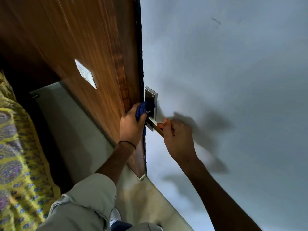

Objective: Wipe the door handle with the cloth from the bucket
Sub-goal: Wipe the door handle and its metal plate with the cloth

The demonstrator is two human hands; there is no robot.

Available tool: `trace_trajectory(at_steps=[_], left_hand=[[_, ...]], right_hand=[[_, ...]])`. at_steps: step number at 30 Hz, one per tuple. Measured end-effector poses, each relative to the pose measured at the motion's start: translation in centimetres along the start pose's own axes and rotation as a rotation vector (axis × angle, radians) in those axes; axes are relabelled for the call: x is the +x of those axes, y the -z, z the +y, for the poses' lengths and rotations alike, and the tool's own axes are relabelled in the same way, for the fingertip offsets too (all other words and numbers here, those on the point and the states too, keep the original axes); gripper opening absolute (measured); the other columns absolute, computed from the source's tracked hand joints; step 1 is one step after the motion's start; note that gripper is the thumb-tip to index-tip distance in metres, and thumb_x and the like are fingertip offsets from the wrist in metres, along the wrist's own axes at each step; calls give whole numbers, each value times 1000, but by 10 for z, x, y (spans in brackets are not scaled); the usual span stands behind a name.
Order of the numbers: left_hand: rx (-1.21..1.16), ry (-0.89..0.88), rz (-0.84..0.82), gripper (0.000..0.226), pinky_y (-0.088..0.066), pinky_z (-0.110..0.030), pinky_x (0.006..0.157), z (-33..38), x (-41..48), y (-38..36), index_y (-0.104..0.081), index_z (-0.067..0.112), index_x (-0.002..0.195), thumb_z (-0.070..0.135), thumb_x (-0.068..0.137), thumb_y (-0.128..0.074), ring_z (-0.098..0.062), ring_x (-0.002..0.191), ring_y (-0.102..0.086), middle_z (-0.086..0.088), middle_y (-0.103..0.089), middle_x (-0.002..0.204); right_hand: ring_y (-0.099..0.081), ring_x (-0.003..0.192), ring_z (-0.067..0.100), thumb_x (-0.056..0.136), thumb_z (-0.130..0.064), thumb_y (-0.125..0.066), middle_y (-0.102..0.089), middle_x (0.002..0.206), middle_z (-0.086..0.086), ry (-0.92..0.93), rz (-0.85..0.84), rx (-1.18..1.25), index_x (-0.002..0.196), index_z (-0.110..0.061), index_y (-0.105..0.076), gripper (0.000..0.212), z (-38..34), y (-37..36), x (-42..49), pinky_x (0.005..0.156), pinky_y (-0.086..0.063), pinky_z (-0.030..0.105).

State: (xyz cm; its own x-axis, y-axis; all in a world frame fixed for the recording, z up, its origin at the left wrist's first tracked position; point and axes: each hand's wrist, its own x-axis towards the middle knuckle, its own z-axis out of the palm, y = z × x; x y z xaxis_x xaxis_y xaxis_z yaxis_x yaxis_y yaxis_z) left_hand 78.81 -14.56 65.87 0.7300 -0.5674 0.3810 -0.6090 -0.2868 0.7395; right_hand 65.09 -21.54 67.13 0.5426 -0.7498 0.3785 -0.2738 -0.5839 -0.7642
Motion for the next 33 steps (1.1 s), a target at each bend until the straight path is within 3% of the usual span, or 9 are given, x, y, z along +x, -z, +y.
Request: trace_trajectory(at_steps=[6, 11, 14, 16, 19, 22, 25, 28, 33], left_hand=[[61, -120, -80, 55, -35, -25, 106, -7, -34, -6, -47, 16, 142, 36, 90, -43, -24, 146, -32, 0, -45, 152], [-109, 53, -35, 52, -50, -44, 104, -1, -18, -12, -39, 19, 147, 19, 96, -47, -31, 121, -60, -13, -57, 141], [-71, 8, -40, 56, -41, -29, 106, 10, -36, -15, -38, 21, 147, 21, 91, -44, -33, 138, -45, -8, -45, 152], [-52, -28, -80, 57, -45, -23, 88, 12, -57, -14, -33, 28, 147, 30, 90, -42, -37, 119, -60, -14, -53, 145], [-133, 23, -80, 56, -52, -17, 70, 19, -71, -8, -41, 25, 145, 35, 91, -35, -7, 68, -67, -7, -72, 93], [-393, 230, 35, 19, -44, -23, 62, 24, -62, 5, -68, 25, 94, 23, 94, -49, 2, 55, -55, 1, -57, 63], [-765, 478, 54, 38, -46, -38, 77, 31, -50, 28, -69, 32, 68, 21, 99, -51, -14, 77, -58, 1, -63, 71], [-963, 563, -25, 34, -52, -36, 93, 41, -42, 43, -76, 34, 84, 20, 100, -48, -16, 95, -69, 9, -76, 87], [-1191, 591, -469, 44, -46, -33, 107, 60, -29, 60, -56, 13, 134, 35, 102, -36, -20, 124, -60, -10, -65, 131]], right_hand=[[-67, 67, 36, 94, -34, -34, -72, 72, 19, 3, 23, -4, 78, 1, -71, 54, -1, -4, -1, 66, -55, 47], [-67, 65, 33, 95, -30, -37, -73, 72, 17, -19, 40, 12, 81, -2, -74, 49, -4, -1, -1, 66, -55, 45], [-69, 69, 32, 95, -31, -37, -75, 74, 14, -51, 67, 44, 82, -5, -76, 48, -4, -3, -2, 68, -55, 43], [-68, 68, 31, 95, -35, -34, -74, 73, 13, -73, 101, 63, 79, -5, -74, 52, -3, -9, -5, 66, -55, 43], [-65, 63, 32, 94, -29, -36, -71, 68, 15, -80, 167, 52, 73, -1, -70, 48, -6, -13, -7, 62, -51, 37], [-70, 72, 28, 95, -33, -37, -76, 76, 10, -156, 122, 76, 83, -7, -76, 49, -8, -10, -6, 71, -54, 36], [-69, 87, 21, 95, -30, -43, -76, 90, 6, -68, 223, 76, 97, -9, -76, 39, -18, 1, -17, 83, -56, 36], [-57, 112, 12, 93, -21, -50, -68, 119, 9, 154, 218, 24, 120, -6, -66, 34, -38, 5, -37, 98, -42, 13], [-15, 151, 17, 95, -23, -48, -23, 162, 5, 260, -79, -194, 152, -15, -29, 60, -48, -17, -43, 122, -20, 38]])
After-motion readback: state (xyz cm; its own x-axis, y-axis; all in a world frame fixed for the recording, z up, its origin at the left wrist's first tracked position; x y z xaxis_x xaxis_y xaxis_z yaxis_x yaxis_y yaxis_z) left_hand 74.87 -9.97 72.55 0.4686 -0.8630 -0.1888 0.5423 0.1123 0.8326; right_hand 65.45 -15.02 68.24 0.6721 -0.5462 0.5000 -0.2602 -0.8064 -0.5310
